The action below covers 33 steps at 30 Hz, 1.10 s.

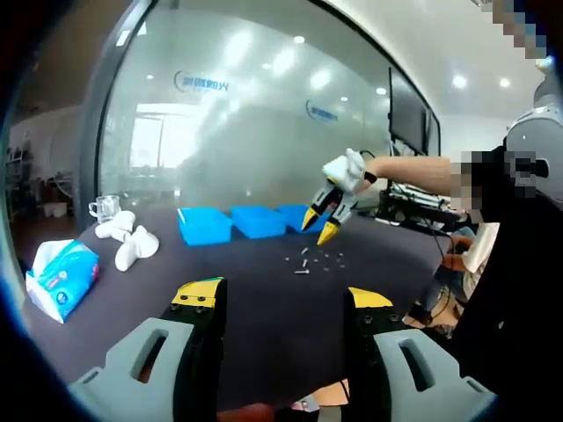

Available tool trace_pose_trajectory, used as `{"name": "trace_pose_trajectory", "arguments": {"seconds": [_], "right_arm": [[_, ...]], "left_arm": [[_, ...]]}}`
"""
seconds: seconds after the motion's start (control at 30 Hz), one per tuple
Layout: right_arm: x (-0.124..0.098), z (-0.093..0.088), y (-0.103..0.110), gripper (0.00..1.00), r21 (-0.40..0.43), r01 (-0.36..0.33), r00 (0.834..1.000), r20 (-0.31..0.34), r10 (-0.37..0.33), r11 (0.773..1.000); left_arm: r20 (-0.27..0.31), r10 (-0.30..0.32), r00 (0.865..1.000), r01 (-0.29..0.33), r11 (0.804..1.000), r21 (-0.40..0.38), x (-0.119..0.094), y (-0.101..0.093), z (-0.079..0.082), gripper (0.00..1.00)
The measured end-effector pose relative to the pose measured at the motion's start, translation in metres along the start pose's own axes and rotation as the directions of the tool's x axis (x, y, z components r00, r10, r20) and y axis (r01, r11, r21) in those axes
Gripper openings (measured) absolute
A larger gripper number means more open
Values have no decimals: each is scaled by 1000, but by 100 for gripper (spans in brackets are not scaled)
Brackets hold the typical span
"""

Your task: Sort the screws, nuts, and washers into the corresponding bins

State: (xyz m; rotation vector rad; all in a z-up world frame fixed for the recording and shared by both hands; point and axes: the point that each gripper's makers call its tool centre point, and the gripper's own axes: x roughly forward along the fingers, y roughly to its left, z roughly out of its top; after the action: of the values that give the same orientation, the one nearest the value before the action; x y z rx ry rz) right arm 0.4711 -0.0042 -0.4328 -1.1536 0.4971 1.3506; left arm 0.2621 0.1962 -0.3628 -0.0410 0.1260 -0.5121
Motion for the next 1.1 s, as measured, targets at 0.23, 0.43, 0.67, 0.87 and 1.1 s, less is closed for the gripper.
{"name": "trace_pose_trajectory", "arguments": {"seconds": [0.23, 0.43, 0.67, 0.87, 1.1], "right_arm": [[10, -1, -3, 24, -61, -46, 998, -47, 43, 997], [19, 2, -2, 22, -90, -85, 995, -68, 79, 992], [27, -6, 0, 21, -126, -132, 986, -115, 117, 983], [29, -7, -1, 15, -121, -153, 982, -129, 137, 981], [35, -6, 1, 13, -118, -184, 976, -142, 167, 976]], "left_arm": [[1, 9, 1000, -9, 1000, 0, -1, -2, 1, 52], [-3, 12, 1000, -12, 1000, -3, -2, -4, -1, 52], [-8, 25, 1000, -25, 1000, -12, -3, -1, -4, 52], [-10, 31, 999, -31, 999, -19, -3, 1, -7, 52], [-19, 38, 999, -38, 999, -22, -4, 2, -10, 51]]}}
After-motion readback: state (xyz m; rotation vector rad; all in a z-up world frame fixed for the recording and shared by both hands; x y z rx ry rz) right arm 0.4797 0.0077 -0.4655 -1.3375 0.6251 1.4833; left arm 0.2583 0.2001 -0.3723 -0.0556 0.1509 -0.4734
